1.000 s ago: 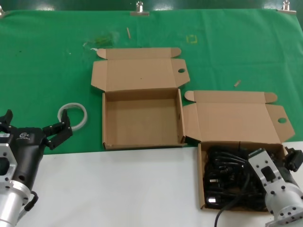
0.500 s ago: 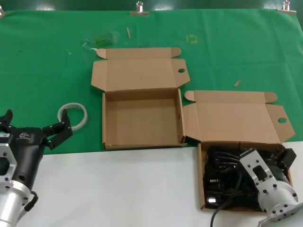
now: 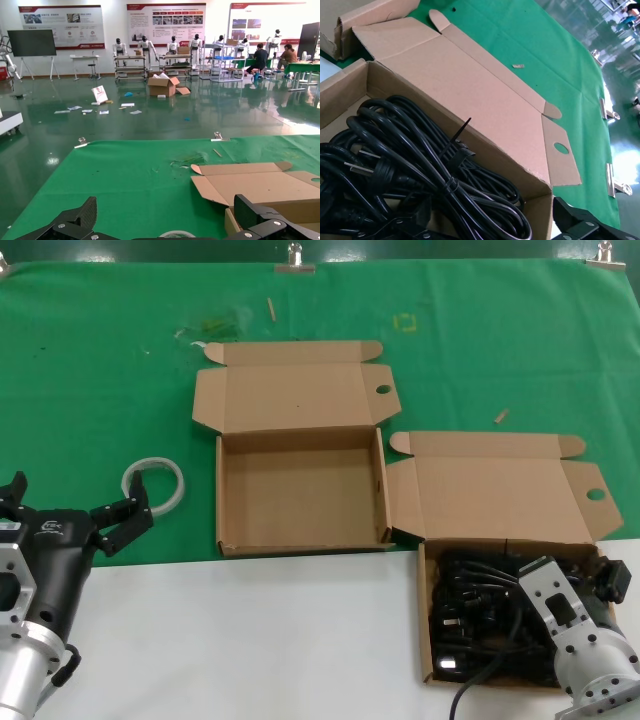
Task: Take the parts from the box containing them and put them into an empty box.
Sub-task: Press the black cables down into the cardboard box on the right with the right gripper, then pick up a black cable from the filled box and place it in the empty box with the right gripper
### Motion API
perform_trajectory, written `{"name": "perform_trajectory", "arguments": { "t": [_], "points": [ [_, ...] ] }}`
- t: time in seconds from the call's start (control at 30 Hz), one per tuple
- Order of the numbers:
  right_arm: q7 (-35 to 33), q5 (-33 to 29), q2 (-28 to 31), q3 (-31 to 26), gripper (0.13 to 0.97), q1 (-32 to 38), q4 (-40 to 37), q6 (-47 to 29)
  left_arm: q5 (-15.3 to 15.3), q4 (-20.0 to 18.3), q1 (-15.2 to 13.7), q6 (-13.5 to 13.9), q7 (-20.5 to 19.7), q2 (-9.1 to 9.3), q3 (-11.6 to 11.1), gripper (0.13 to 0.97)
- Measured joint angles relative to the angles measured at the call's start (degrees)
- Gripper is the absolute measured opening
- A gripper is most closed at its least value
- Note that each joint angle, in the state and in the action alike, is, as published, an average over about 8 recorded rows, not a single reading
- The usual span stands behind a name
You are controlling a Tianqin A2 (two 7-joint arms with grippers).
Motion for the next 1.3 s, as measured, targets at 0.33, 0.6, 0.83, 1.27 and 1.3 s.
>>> {"name": "perform_trajectory", "arguments": {
  "t": [0.33, 0.6, 0.83, 1.27, 1.3],
  "points": [
    [0.5, 0.0, 0.0, -0.2, 0.748, 0.0, -0.2, -0.2, 0.0, 0.0, 0.0, 0.0, 0.0, 0.0, 0.0, 0.965],
    [0.9, 0.0, -0.4, -0.3, 0.586, 0.2, -0.7, -0.6, 0.0, 0.0, 0.0, 0.0, 0.0, 0.0, 0.0, 0.965],
    [0.6, 0.0, -1.5, 0.1, 0.436, 0.3, -1.2, -1.0, 0.0, 0.0, 0.0, 0.0, 0.0, 0.0, 0.0, 0.965],
    [-0.4, 0.0, -1.8, 1.0, 0.242, -0.1, 0.2, -0.1, 0.0, 0.0, 0.0, 0.0, 0.0, 0.0, 0.0, 0.965],
    [-0.5, 0.0, -1.8, 1.1, 0.23, -0.3, 0.7, 0.2, 0.0, 0.0, 0.0, 0.0, 0.0, 0.0, 0.0, 0.965]
  ]
}}
